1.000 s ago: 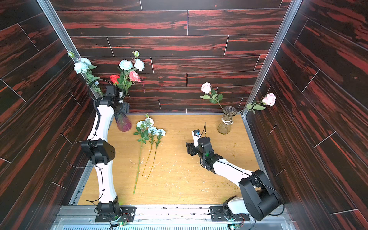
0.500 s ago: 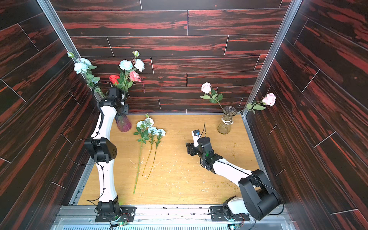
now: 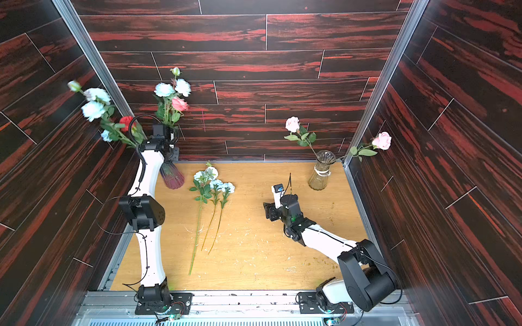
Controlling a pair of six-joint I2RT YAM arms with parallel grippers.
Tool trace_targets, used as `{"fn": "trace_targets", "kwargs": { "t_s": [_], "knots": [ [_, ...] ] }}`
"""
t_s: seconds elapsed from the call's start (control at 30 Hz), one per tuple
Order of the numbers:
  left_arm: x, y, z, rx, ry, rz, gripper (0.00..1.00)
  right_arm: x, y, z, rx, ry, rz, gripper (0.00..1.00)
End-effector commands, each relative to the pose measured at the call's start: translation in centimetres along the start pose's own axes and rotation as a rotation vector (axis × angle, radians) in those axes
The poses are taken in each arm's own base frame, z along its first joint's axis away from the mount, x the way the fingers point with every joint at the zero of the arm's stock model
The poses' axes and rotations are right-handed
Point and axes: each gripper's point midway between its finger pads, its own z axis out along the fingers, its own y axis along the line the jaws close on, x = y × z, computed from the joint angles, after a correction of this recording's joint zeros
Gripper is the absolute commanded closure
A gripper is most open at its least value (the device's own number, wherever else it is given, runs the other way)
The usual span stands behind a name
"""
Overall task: Pick out blue flowers from the vase
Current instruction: Pick up the vase from the corner of the board.
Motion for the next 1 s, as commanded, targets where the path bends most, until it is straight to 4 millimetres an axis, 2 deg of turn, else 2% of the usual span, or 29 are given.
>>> {"fn": "trace_targets", "kwargs": {
  "t_s": [0.0, 0.13, 0.33, 0.47, 0.77, 0.97],
  "knots": [
    [1.6, -0.5, -1.1, 0.045, 0.057, -0.018, 1.00, -0.8, 0.3, 0.3, -0.008, -0.009, -0.008, 0.26],
    [0.9, -0.1, -3.1, 0.056, 0.031, -0.041, 1.00, -0.9, 0.3, 0.3, -0.009, -0.012, -0.008, 0.26],
    [-1.6, 0.8, -9.1, 0.085, -0.067, -0.090, 1.00, -0.8, 0.3, 0.4, -0.009, -0.007, -0.008, 0.26],
    [-2.1, 1.2, -12.8, 0.070, -0.115, -0.079, 1.00, -0.7, 0.2, 0.5, -0.004, -0.003, -0.005, 0.25],
    [-3.3, -1.5, -19.9, -0.032, -0.195, 0.064, 1.00, -0.9, 0.0, 0.3, 0.008, -0.014, 0.001, 0.22],
    [-3.5, -3.5, -23.5, -0.045, -0.233, 0.125, 1.00, -0.8, 0.0, 0.2, 0.009, -0.016, 0.002, 0.22]
  ]
}}
